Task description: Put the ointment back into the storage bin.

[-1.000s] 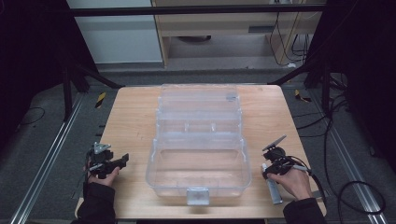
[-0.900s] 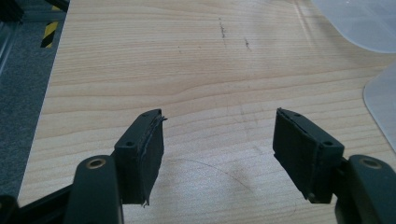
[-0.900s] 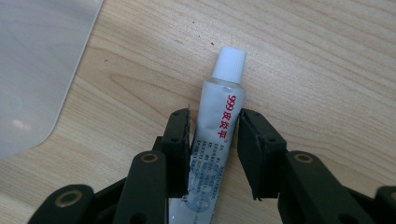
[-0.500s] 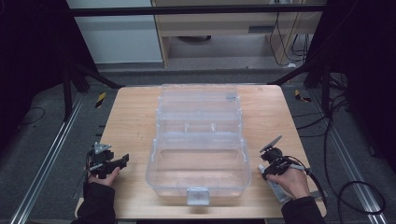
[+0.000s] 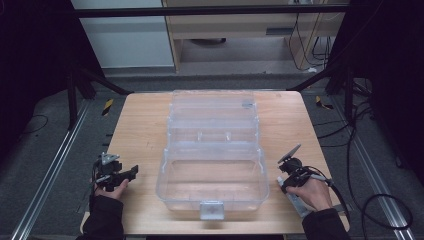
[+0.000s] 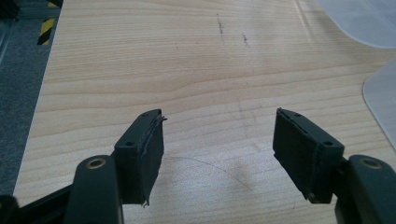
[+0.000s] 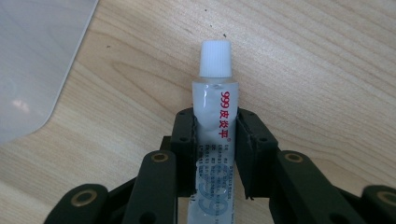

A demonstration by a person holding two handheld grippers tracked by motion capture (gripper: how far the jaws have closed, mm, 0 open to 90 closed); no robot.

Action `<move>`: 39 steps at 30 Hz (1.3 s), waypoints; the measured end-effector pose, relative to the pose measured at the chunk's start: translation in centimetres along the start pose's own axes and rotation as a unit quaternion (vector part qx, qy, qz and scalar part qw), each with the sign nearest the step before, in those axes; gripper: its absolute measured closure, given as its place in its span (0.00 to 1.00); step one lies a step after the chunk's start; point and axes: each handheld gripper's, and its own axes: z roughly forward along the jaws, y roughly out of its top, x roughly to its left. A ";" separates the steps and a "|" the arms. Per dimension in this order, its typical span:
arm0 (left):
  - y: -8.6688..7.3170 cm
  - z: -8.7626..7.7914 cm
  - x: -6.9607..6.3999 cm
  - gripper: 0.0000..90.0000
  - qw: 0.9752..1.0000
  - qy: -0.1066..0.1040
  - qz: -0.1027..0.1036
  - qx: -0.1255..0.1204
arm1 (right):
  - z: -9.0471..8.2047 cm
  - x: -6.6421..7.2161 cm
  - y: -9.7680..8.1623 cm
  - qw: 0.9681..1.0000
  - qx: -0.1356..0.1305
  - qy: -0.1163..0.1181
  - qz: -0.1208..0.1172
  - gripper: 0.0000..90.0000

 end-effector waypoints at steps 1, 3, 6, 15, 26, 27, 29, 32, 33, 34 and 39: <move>0.0 0.0 0.0 0.37 1.000 0.000 0.000 0.000 | -0.1 0.0 0.0 1.000 -0.002 0.002 0.001 0.78; 0.0 0.0 0.0 0.37 1.000 0.000 0.000 0.001 | -0.3 -0.1 -0.1 1.000 -0.007 0.006 -0.001 0.78; 0.0 0.1 -0.1 0.37 1.000 0.000 0.000 0.002 | -0.7 -0.2 -0.3 1.000 -0.015 0.009 -0.004 0.78; 0.0 0.2 -0.1 0.37 1.000 -0.001 0.001 0.005 | -3.2 -0.3 -0.7 0.997 -0.069 0.019 -0.023 0.78; 0.0 0.2 -0.1 0.37 1.000 -0.003 0.003 0.007 | -5.3 -0.5 -0.9 0.986 -0.159 0.036 -0.028 0.78; 0.0 0.2 -0.1 0.37 1.000 -0.003 0.003 0.007 | -5.5 -0.6 -0.9 0.983 -0.178 0.039 -0.024 0.78; 0.0 0.2 -0.1 0.37 1.000 -0.003 0.003 0.007 | -5.6 -0.6 -0.9 0.981 -0.189 0.043 -0.021 0.78; 0.0 0.3 -0.1 0.37 1.000 -0.004 0.003 0.009 | -5.9 -0.7 -1.0 0.976 -0.213 0.044 -0.027 0.78; 0.0 0.3 -0.1 0.37 1.000 -0.004 0.003 0.009 | -6.0 -0.7 -1.0 0.975 -0.216 0.040 -0.028 0.78; 0.0 0.3 -0.1 0.37 1.000 -0.004 0.003 0.009 | -6.1 -0.8 -1.0 0.974 -0.221 0.036 -0.033 0.78; 0.0 0.3 -0.2 0.37 1.000 -0.005 0.004 0.010 | -7.0 -0.8 -1.0 0.967 -0.248 0.035 -0.043 0.78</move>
